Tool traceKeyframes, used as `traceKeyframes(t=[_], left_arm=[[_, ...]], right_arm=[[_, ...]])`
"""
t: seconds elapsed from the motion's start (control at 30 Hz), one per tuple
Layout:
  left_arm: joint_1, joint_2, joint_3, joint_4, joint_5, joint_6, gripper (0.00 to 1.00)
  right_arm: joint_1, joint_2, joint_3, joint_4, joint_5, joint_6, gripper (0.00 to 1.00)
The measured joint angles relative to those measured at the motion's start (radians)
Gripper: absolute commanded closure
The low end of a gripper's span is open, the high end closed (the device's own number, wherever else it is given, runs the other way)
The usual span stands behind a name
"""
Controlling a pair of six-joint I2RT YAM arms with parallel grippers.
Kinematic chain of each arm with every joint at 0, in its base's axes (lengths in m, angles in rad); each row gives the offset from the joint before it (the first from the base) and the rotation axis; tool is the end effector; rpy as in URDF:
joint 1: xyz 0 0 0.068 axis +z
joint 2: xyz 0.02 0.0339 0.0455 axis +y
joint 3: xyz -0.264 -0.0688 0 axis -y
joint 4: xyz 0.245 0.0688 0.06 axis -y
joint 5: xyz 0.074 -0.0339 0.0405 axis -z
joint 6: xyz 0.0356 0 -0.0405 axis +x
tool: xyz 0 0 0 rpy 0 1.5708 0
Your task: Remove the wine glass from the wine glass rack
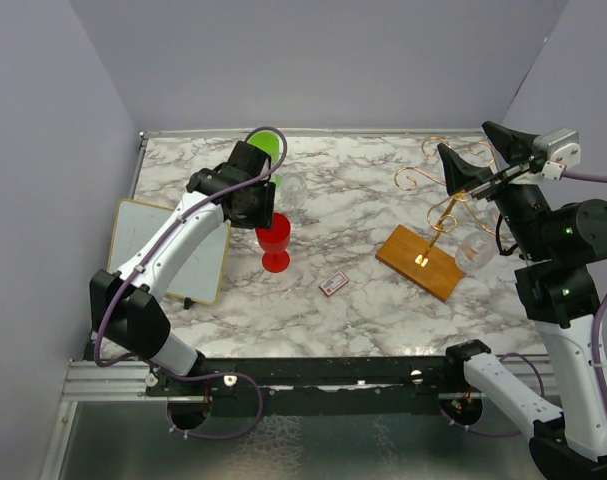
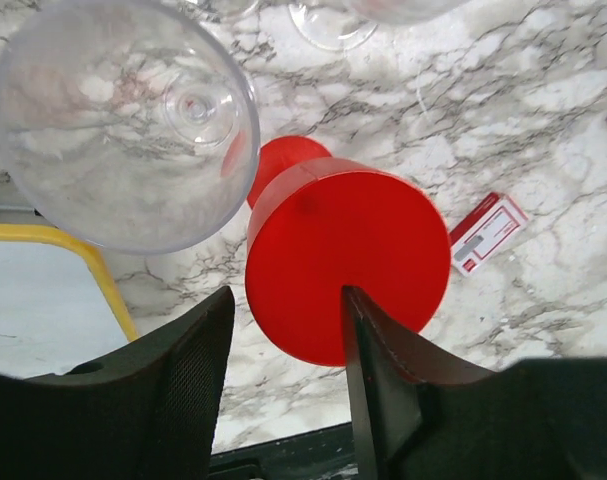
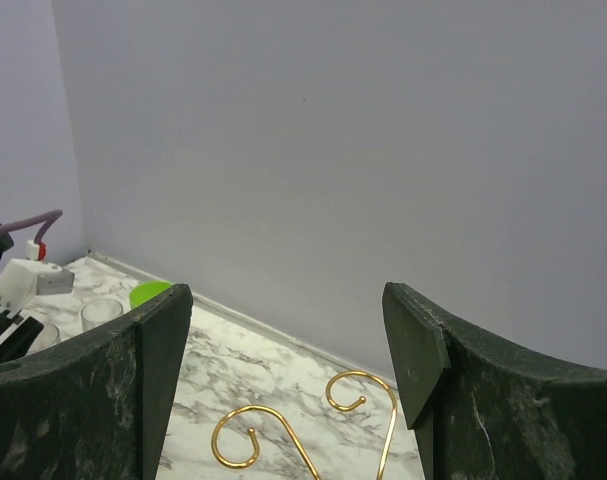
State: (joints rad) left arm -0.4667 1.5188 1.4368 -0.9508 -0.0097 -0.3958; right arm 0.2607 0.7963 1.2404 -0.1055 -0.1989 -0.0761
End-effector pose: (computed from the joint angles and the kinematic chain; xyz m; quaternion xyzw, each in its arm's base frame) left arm 0.2784 -0.1399 0.3228 0.0329 0.9635 -0.1068 0.2434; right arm 0.1272 0.0412 0.4978 -0.1763 0.5533 0.1320 0.8034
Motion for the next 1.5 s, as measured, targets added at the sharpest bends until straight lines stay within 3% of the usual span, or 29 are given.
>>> traceKeyframes(t=[0.27, 0.4, 0.6, 0.93, 1.23, 1.5], left_arm=[[0.0, -0.04, 0.037, 0.032, 0.021, 0.033, 0.27], [0.0, -0.11, 0.037, 0.058, 0.033, 0.06, 0.24], [0.0, -0.251, 0.037, 0.148, 0.074, 0.114, 0.2], [-0.007, -0.443, -0.139, 0.454, 0.204, 0.151, 0.19], [-0.222, -0.46, -0.28, 0.582, 0.141, 0.204, 0.18], [-0.304, -0.52, -0.354, 0.66, 0.034, 0.248, 0.18]], right_arm=[[0.0, -0.012, 0.008, -0.056, 0.007, 0.011, 0.23], [0.0, -0.014, 0.05, -0.151, 0.043, 0.037, 0.22], [0.0, 0.003, 0.192, -0.384, 0.122, 0.072, 0.13], [0.0, 0.018, 0.351, -0.793, 0.329, 0.133, 0.19], [0.0, 0.095, 0.41, -1.041, 0.403, 0.246, 0.21], [0.0, 0.164, 0.414, -1.107, 0.455, 0.198, 0.29]])
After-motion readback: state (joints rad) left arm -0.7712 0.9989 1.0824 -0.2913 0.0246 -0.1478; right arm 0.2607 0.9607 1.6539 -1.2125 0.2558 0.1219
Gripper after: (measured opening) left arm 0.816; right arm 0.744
